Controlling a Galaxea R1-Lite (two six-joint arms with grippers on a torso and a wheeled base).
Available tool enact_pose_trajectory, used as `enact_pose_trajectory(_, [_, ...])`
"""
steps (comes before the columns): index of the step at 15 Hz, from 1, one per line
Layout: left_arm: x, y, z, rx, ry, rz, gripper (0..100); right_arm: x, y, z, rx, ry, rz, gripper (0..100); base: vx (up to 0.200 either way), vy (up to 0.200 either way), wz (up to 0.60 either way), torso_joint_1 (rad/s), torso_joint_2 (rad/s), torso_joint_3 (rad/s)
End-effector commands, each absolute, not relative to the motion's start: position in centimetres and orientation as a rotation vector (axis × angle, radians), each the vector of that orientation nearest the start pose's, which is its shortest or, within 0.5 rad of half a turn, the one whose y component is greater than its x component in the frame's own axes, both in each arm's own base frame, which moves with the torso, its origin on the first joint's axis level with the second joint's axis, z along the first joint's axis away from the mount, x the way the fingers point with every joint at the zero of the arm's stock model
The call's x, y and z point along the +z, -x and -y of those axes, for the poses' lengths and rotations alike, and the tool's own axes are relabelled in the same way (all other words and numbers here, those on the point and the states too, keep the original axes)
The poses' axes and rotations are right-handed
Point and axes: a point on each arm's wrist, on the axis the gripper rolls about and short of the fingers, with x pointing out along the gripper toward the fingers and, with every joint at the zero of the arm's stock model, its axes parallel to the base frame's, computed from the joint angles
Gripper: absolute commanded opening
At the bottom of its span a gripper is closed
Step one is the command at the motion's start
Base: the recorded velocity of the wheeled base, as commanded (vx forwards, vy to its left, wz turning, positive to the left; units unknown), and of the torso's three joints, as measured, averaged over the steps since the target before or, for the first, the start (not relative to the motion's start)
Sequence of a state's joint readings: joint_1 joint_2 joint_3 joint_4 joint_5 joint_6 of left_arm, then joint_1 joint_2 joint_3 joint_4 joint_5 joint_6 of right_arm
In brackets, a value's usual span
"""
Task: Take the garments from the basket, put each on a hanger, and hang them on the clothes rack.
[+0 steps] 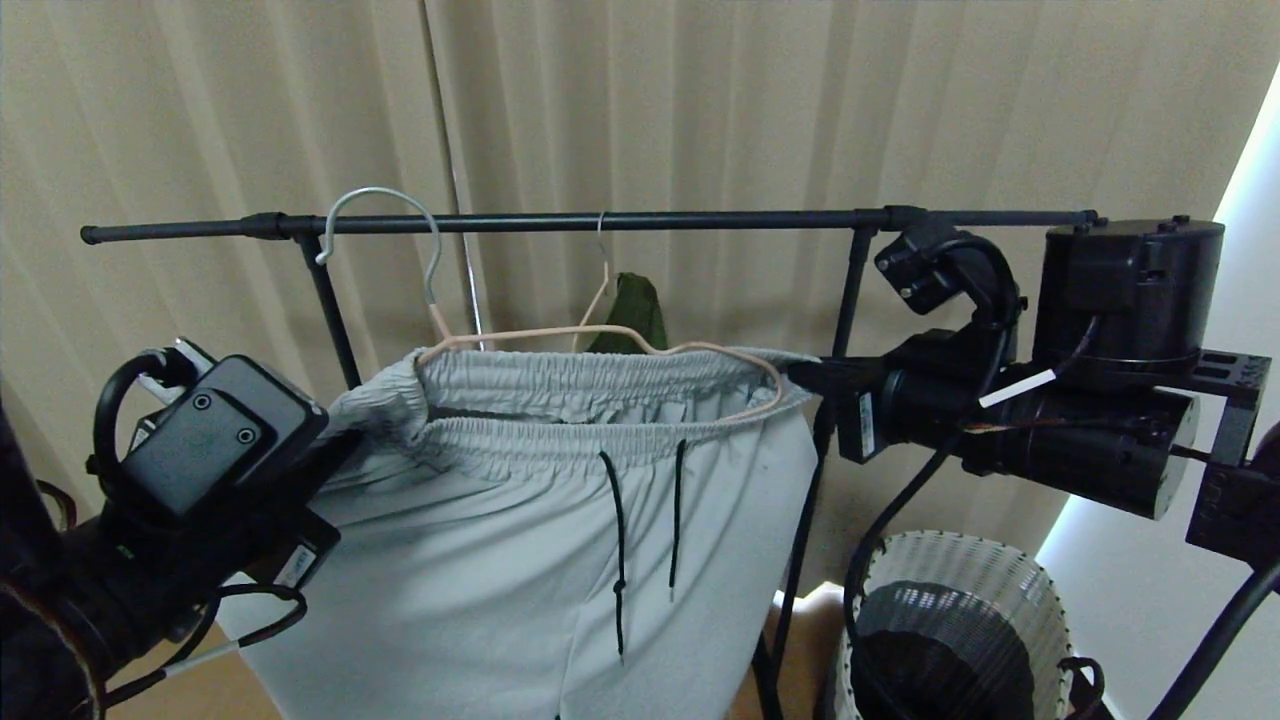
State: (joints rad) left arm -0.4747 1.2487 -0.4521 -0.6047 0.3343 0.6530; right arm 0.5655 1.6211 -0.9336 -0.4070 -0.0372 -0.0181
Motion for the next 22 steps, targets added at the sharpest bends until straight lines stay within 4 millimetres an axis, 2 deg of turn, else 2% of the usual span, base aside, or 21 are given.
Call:
enact_pose_trajectory(1, [19.6, -16.8, 7.6, -0.180, -0.722, -0.124, 0, 22.5, -24.9, -15.9, 0.531, 0.107, -0.279, 0, 0.000, 0.000, 0.00, 0.000, 0.00, 0.000])
enact_pose_trajectory(4, [20.4, -17.5, 7.5, -0.151, -0.709, -0.107, 0, 22.9, -24.2, -15.8, 0.544, 0.140, -0.383, 0, 0.000, 0.000, 0.00, 0.000, 0.00, 0.000])
enact_pose_trajectory(7, [19.9, -17.2, 7.7, -0.185, -0.718, -0.114, 0, 23.8, -24.6, -16.3, 0.549, 0.134, -0.361, 0, 0.000, 0.000, 0.00, 0.000, 0.00, 0.000])
enact_pose_trajectory(8, [19.3, -17.0, 8.4, -0.265, -0.741, -0.111, 0, 24.3, -24.8, -17.6, 0.581, 0.132, -0.340, 0, 0.000, 0.000, 0.00, 0.000, 0.00, 0.000])
enact_pose_trajectory(9, [19.1, -17.2, 8.6, -0.274, -0.747, -0.117, 0, 24.4, -24.4, -18.4, 0.608, 0.134, -0.336, 0, 0.000, 0.000, 0.00, 0.000, 0.00, 0.000])
enact_pose_trajectory(12, [18.8, -17.5, 9.2, -0.302, -0.755, -0.125, 0, 24.4, -23.4, -20.2, 0.672, 0.145, -0.331, 0, 0.000, 0.000, 0.00, 0.000, 0.00, 0.000])
enact_pose_trajectory(14, [18.8, -17.5, 9.3, -0.309, -0.756, -0.125, 0, 24.4, -23.1, -20.7, 0.692, 0.148, -0.327, 0, 0.000, 0.000, 0.00, 0.000, 0.00, 0.000])
enact_pose_trajectory(18, [18.8, -17.8, 9.5, -0.294, -0.735, -0.095, 0, 23.9, -23.2, -21.0, 0.692, 0.153, -0.339, 0, 0.000, 0.000, 0.00, 0.000, 0.00, 0.000])
enact_pose_trajectory(22, [19.6, -18.5, 8.3, -0.166, -0.647, -0.090, 0, 22.4, -22.8, -18.9, 0.614, 0.179, -0.395, 0, 0.000, 0.000, 0.00, 0.000, 0.00, 0.000])
